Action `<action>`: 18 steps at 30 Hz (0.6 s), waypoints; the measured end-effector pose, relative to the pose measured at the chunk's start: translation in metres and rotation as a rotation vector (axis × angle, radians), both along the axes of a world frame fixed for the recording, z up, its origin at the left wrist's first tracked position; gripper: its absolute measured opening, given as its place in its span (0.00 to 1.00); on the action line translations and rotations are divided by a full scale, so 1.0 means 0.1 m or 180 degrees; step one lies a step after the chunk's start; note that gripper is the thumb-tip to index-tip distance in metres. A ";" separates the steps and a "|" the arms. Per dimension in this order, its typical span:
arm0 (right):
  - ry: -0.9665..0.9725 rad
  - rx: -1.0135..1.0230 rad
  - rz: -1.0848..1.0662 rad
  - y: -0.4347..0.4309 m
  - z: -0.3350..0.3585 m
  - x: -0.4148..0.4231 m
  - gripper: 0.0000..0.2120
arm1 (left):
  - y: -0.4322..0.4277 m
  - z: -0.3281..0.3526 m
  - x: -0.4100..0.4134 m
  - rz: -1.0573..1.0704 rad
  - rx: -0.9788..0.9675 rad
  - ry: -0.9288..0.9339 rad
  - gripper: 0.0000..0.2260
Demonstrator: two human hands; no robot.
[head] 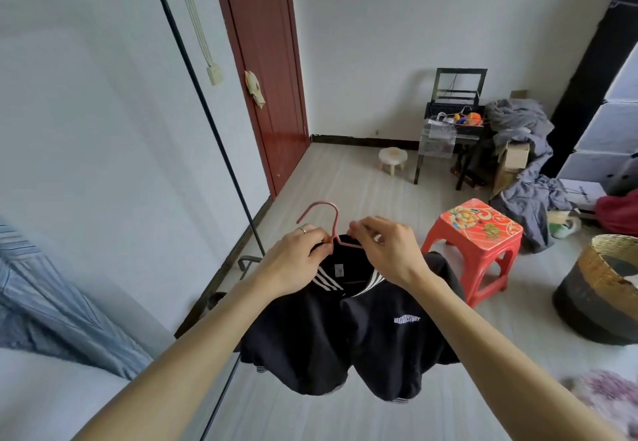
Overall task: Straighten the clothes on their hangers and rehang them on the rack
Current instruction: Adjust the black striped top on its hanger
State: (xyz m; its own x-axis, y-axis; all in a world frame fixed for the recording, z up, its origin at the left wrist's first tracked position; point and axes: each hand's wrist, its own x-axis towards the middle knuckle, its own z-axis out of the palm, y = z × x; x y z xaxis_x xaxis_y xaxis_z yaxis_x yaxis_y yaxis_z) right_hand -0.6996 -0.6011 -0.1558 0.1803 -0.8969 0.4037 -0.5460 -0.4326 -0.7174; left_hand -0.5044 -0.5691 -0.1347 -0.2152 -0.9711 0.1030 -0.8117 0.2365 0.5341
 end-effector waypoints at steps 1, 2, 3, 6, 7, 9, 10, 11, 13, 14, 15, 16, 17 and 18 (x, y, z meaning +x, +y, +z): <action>-0.0003 -0.0040 0.0019 0.00 0.02 0.00 0.11 | 0.01 -0.02 -0.02 0.0017 -0.0018 0.0087 0.09; 0.0020 0.0013 0.0053 0.00 0.03 -0.02 0.12 | 0.02 -0.03 -0.03 0.0080 -0.0015 0.0211 0.09; 0.0071 0.0135 0.0098 -0.01 0.01 -0.06 0.13 | 0.03 -0.04 -0.02 0.0171 -0.0006 0.0350 0.09; 0.0702 0.0473 0.0178 -0.03 -0.16 -0.23 0.17 | 0.03 -0.04 0.08 0.0307 0.0039 0.0562 0.07; 0.0882 0.0517 0.0201 -0.03 -0.22 -0.26 0.18 | 0.02 -0.04 0.13 0.0279 0.0062 0.0588 0.07; 0.0972 0.0513 0.0325 -0.04 -0.32 -0.28 0.16 | 0.04 -0.06 0.23 0.0270 0.0142 0.0635 0.06; 0.0964 0.0439 0.0390 -0.04 -0.35 -0.25 0.15 | 0.05 -0.08 0.30 0.0286 0.0173 0.0626 0.06; 0.0952 0.0349 0.0425 -0.04 -0.38 -0.24 0.13 | 0.07 -0.08 0.33 0.0280 0.0192 0.0630 0.06; 0.0850 0.0231 0.0458 -0.04 -0.42 -0.18 0.12 | 0.10 -0.09 0.40 0.0312 0.0203 0.0644 0.06; 0.0787 0.0197 0.0459 -0.05 -0.43 -0.15 0.11 | 0.10 -0.09 0.43 0.0338 0.0167 0.0629 0.06; 0.0723 0.0171 0.0465 -0.05 -0.45 -0.12 0.11 | 0.11 -0.08 0.46 0.0364 0.0122 0.0599 0.06; 0.0669 0.0162 0.0477 -0.07 -0.46 -0.09 0.10 | 0.12 -0.07 0.49 0.0383 0.0079 0.0581 0.06; 0.0616 0.0155 0.0497 -0.07 -0.46 -0.06 0.09 | 0.13 -0.07 0.52 0.0391 0.0039 0.0567 0.06; 0.0578 0.0153 0.0518 -0.07 -0.46 -0.03 0.09 | 0.15 -0.07 0.56 0.0397 0.0026 0.0538 0.05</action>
